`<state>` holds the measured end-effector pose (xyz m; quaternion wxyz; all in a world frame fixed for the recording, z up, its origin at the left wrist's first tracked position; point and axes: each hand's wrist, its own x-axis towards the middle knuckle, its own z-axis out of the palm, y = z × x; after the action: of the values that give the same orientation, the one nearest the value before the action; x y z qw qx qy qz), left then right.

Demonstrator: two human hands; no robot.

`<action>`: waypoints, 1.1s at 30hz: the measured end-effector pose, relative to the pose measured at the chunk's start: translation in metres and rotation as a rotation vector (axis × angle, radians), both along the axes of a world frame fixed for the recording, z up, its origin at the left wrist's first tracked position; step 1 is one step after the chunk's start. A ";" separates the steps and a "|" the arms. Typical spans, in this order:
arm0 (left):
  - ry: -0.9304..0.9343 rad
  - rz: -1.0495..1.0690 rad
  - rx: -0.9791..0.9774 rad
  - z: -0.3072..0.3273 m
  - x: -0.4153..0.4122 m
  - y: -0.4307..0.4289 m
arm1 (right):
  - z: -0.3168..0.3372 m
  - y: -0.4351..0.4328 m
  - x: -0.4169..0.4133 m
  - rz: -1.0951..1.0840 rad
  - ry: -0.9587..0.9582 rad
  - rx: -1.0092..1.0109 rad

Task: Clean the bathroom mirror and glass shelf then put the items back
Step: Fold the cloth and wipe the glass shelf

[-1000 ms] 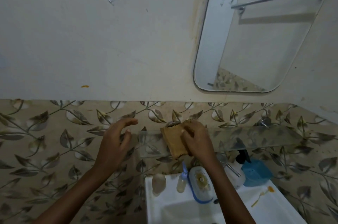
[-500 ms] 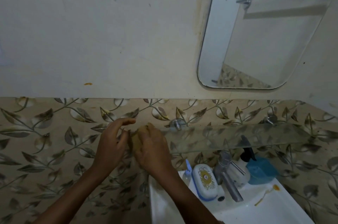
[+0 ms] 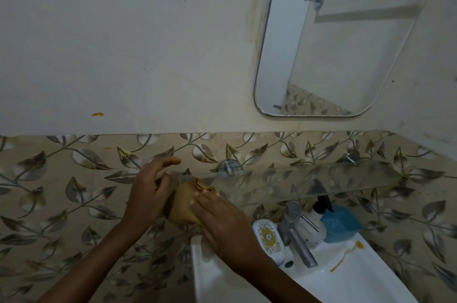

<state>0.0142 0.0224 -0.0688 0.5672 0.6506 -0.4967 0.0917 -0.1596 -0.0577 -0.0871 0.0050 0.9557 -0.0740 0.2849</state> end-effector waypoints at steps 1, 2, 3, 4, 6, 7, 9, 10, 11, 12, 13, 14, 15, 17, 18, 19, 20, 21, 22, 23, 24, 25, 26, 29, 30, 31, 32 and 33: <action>0.000 -0.001 -0.001 0.001 0.000 -0.001 | 0.000 -0.004 -0.008 0.011 0.019 0.009; 0.003 0.003 -0.001 0.001 0.000 -0.003 | 0.001 -0.010 -0.016 0.018 0.033 0.029; 0.007 0.007 0.000 0.001 0.000 -0.005 | 0.000 -0.017 -0.024 0.016 0.027 0.042; 0.012 0.006 0.001 0.001 0.000 -0.006 | 0.000 -0.026 -0.033 0.002 0.004 0.055; 0.028 -0.009 0.006 0.000 0.001 -0.008 | 0.002 -0.047 -0.051 -0.051 -0.040 0.078; 0.037 -0.019 0.008 -0.001 0.002 -0.009 | 0.005 -0.056 -0.061 -0.091 -0.059 0.080; 0.053 -0.032 0.008 -0.002 0.002 -0.010 | 0.012 -0.076 -0.083 -0.198 -0.079 0.069; 0.056 -0.038 0.008 -0.002 0.002 -0.011 | 0.013 -0.089 -0.096 -0.270 -0.089 0.079; 0.056 -0.046 0.008 -0.002 0.001 -0.012 | 0.013 -0.102 -0.109 -0.349 -0.091 0.115; 0.055 -0.059 0.010 -0.002 0.000 -0.013 | 0.015 -0.116 -0.122 -0.431 -0.079 0.160; 0.053 -0.071 0.014 -0.001 -0.001 -0.014 | 0.015 -0.129 -0.134 -0.512 -0.061 0.190; 0.054 -0.082 0.020 0.000 -0.001 -0.015 | 0.016 -0.142 -0.145 -0.586 -0.051 0.216; 0.055 -0.091 0.027 0.000 -0.002 -0.016 | 0.019 -0.152 -0.153 -0.656 -0.046 0.237; 0.057 -0.106 0.034 -0.001 -0.003 -0.019 | 0.029 -0.167 -0.158 -0.772 -0.018 0.244; 0.056 -0.116 0.039 -0.001 -0.005 -0.021 | 0.034 -0.171 -0.156 -0.801 -0.001 0.239; 0.053 -0.123 0.044 0.000 -0.008 -0.023 | 0.038 -0.174 -0.150 -0.803 0.016 0.226; 0.052 -0.131 0.049 0.000 -0.011 -0.024 | 0.040 -0.176 -0.142 -0.790 0.041 0.202; 0.053 -0.138 0.050 0.001 -0.013 -0.026 | 0.041 -0.177 -0.133 -0.779 0.073 0.172; 0.057 -0.146 0.050 0.002 -0.016 -0.028 | 0.041 -0.177 -0.123 -0.781 0.097 0.144; 0.063 -0.154 0.052 0.002 -0.019 -0.029 | 0.041 -0.175 -0.113 -0.789 0.103 0.124; 0.069 -0.159 0.055 0.002 -0.021 -0.030 | 0.042 -0.170 -0.102 -0.786 0.093 0.114; 0.075 -0.163 0.060 0.002 -0.023 -0.031 | 0.042 -0.162 -0.089 -0.763 0.083 0.119; 0.081 -0.164 0.062 0.002 -0.024 -0.031 | 0.043 -0.151 -0.075 -0.717 0.079 0.121; 0.076 -0.164 0.056 0.001 -0.026 -0.031 | 0.038 -0.104 -0.034 -0.529 0.085 0.089; 0.071 -0.167 0.053 0.001 -0.026 -0.032 | 0.034 -0.091 -0.027 -0.474 0.072 0.047; 0.070 -0.169 0.054 0.001 -0.026 -0.032 | 0.031 -0.080 -0.026 -0.435 0.045 0.025; 0.072 -0.172 0.056 0.000 -0.025 -0.032 | 0.028 -0.074 -0.030 -0.394 0.020 0.014; 0.075 -0.177 0.058 -0.001 -0.023 -0.033 | 0.025 -0.073 -0.038 -0.364 0.002 0.004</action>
<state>-0.0088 -0.0102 -0.0694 0.5722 0.6233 -0.5330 0.0024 -0.1980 -0.1306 -0.0617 0.0547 0.9268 -0.2466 0.2779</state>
